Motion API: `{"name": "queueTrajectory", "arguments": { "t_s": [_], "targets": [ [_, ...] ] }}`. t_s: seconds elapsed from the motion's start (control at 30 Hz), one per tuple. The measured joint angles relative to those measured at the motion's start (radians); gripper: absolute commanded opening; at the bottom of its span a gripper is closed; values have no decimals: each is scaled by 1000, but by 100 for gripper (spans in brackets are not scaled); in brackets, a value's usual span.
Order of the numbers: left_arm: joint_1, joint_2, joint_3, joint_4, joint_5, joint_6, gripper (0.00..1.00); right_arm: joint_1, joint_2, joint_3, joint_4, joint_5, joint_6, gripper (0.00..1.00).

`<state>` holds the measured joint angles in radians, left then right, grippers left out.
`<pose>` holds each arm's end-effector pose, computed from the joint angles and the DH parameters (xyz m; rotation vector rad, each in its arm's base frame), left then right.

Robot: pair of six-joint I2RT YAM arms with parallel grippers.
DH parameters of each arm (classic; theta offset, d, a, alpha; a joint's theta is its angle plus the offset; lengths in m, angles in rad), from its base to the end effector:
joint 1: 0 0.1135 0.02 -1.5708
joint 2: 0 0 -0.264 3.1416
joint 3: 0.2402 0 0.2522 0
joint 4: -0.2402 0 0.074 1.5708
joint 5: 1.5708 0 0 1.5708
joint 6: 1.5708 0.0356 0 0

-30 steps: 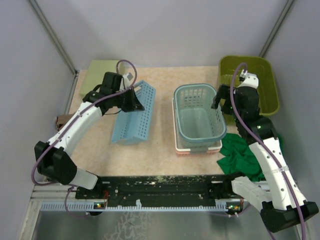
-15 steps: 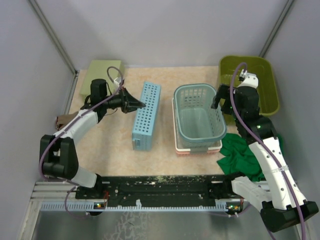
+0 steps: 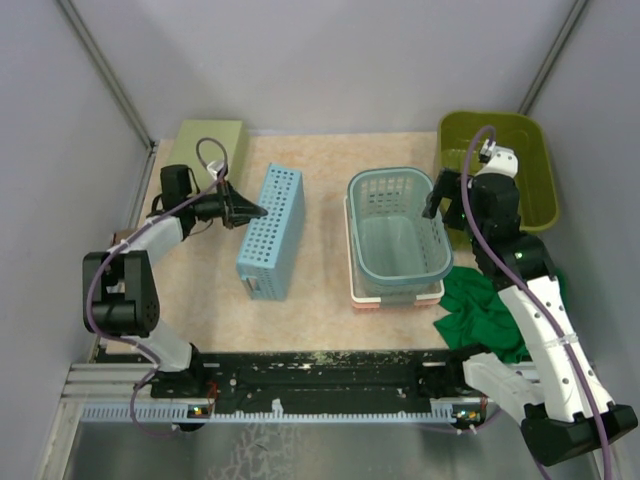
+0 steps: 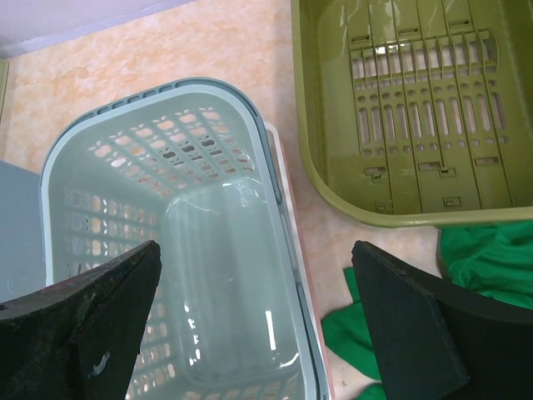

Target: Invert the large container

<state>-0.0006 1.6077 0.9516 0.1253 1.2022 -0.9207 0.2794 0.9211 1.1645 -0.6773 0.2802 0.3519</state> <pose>0.3353 -0.0334 0.2315 -0.1896 2.2022 -1.7875 0.1774 0.0407 0.3955 0.2501 1.9731 0.1273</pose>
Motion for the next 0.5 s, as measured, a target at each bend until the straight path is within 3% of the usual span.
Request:
{"name": "queueTrajectory", "arguments": {
  "t_s": [0.23,0.5],
  "targets": [
    [79,68,123,-275,55,245,0,0,-9,1,-23,10,7,97],
    [121,54,157,-435,32,366,0,0,-50,1,-36,29,8,97]
  ]
}}
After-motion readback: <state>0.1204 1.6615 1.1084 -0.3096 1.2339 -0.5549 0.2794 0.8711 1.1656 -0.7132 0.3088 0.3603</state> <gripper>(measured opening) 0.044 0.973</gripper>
